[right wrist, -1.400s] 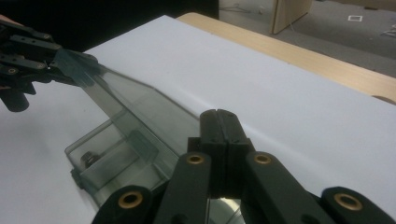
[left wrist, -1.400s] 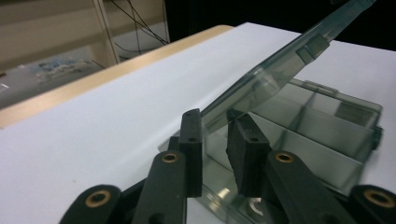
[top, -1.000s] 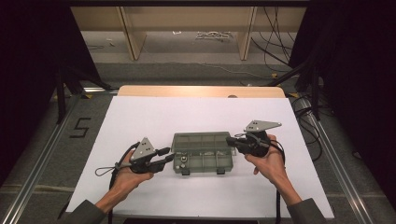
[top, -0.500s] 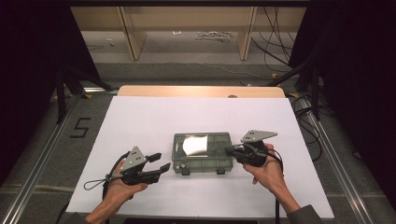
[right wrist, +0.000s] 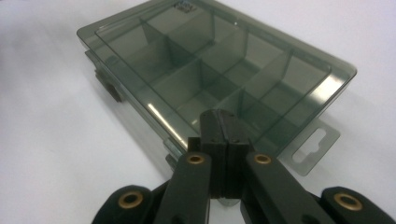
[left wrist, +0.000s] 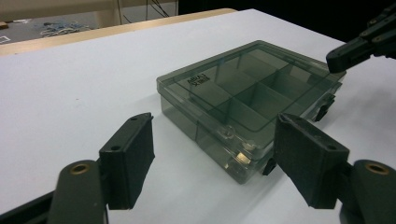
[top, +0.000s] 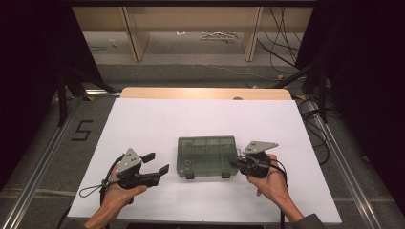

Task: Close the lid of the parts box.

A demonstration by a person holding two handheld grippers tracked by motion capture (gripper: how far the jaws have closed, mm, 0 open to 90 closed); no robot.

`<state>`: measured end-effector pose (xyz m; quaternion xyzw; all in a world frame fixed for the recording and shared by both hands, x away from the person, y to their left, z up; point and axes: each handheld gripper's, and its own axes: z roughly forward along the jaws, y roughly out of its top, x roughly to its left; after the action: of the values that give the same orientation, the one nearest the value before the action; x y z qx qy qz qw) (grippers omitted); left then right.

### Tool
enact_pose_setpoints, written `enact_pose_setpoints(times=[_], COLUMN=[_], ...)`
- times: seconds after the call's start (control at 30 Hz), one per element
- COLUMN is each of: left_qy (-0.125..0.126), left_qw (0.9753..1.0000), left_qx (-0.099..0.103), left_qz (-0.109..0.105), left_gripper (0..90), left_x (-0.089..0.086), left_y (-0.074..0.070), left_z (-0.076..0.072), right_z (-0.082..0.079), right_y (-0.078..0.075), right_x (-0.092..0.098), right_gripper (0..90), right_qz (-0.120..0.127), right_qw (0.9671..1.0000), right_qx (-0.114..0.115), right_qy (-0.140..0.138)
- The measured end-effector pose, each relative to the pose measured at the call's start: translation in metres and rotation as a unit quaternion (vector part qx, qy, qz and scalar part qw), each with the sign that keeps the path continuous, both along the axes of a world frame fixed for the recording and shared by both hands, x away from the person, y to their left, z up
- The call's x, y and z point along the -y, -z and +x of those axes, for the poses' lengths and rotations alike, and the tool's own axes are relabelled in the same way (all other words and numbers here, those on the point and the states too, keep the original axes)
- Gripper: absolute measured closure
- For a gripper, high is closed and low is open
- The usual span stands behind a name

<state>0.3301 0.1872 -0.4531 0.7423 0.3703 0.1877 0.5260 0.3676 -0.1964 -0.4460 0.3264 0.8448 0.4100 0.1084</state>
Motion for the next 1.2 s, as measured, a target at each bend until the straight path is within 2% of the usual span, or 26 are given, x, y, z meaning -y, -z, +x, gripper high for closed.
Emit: enact_pose_setpoints(times=[0.03,0.17,0.2,0.27,0.33,0.47,0.5,0.57,0.67,0.7,0.77,0.83,1.0,1.1,1.17,1.2], left_qy=[0.001,-0.006,-0.005,-0.014,-0.008,-0.020,-0.024,-0.024,-0.027,-0.026,-0.024,-0.033,-0.030,-0.029,-0.032,-0.032], left_qw=[0.9999,0.9999,0.9999,0.9999,0.9998,0.9997,0.9997,0.9996,0.9996,0.9996,0.9996,0.9993,0.9994,0.9993,0.9992,0.9991], left_qx=[0.006,0.008,0.008,0.007,0.012,0.012,0.005,0.010,0.007,0.012,0.015,0.014,0.019,0.023,0.017,0.022], left_qz=[0.009,0.003,0.008,-0.002,0.010,-0.003,-0.007,-0.009,-0.009,-0.002,-0.004,-0.012,-0.008,-0.008,-0.019,-0.014], left_gripper=[28.2,26.8,26.5,25.3,24.8,23.7,23.1,22.8,21.6,21.0,20.4,18.1,17.1,17.0,17.0,17.0], left_x=[-0.0014,-0.0025,-0.0036,-0.0029,-0.0065,-0.0059,-0.0054,-0.0050,-0.0051,-0.0059,-0.0067,-0.0060,-0.0069,-0.0075,-0.0069,-0.0076], left_y=[-0.0008,-0.0015,-0.0021,-0.0024,-0.0035,-0.0030,-0.0027,-0.0020,-0.0025,-0.0032,-0.0041,-0.0046,-0.0059,-0.0070,-0.0074,-0.0082], left_z=[0.0005,0.0004,0.0003,-0.0003,0.0006,0.0001,-0.0002,0.0005,0.0002,0.0006,0.0010,0.0005,0.0008,0.0011,0.0002,0.0004], right_z=[-0.0002,-0.0010,-0.0009,-0.0016,-0.0023,-0.0028,-0.0025,-0.0025,-0.0026,-0.0026,-0.0032,-0.0027,-0.0049,-0.0051,-0.0054,-0.0057], right_y=[0.0016,0.0052,0.0055,0.0065,0.0066,0.0069,0.0070,0.0071,0.0070,0.0070,0.0063,0.0054,0.0036,0.0030,0.0020,0.0012], right_x=[-0.0003,-0.0011,-0.0012,-0.0016,-0.0017,-0.0014,-0.0011,-0.0008,0.0001,0.0005,0.0009,0.0023,0.0020,0.0022,0.0031,0.0034], right_gripper=[90.0,90.0,90.0,90.0,90.0,90.0,90.0,90.0,90.0,90.0,90.0,89.7,87.8,83.4,77.2,73.0], right_qz=[-0.004,-0.007,-0.008,-0.006,-0.008,-0.003,-0.003,-0.003,0.002,0.005,0.014,0.021,0.027,0.036,0.044,0.046], right_qw=[1.0000,1.0000,1.0000,1.0000,0.9999,1.0000,1.0000,0.9999,0.9999,0.9999,0.9997,0.9996,0.9994,0.9990,0.9986,0.9984], right_qx=[-0.001,-0.003,-0.003,0.001,0.002,0.002,0.001,0.005,0.002,0.003,0.000,0.006,0.007,0.012,0.010,0.012], right_qy=[-0.001,0.001,0.000,0.004,0.006,0.008,0.008,0.010,0.012,0.012,0.018,0.018,0.020,0.023,0.027,0.032])
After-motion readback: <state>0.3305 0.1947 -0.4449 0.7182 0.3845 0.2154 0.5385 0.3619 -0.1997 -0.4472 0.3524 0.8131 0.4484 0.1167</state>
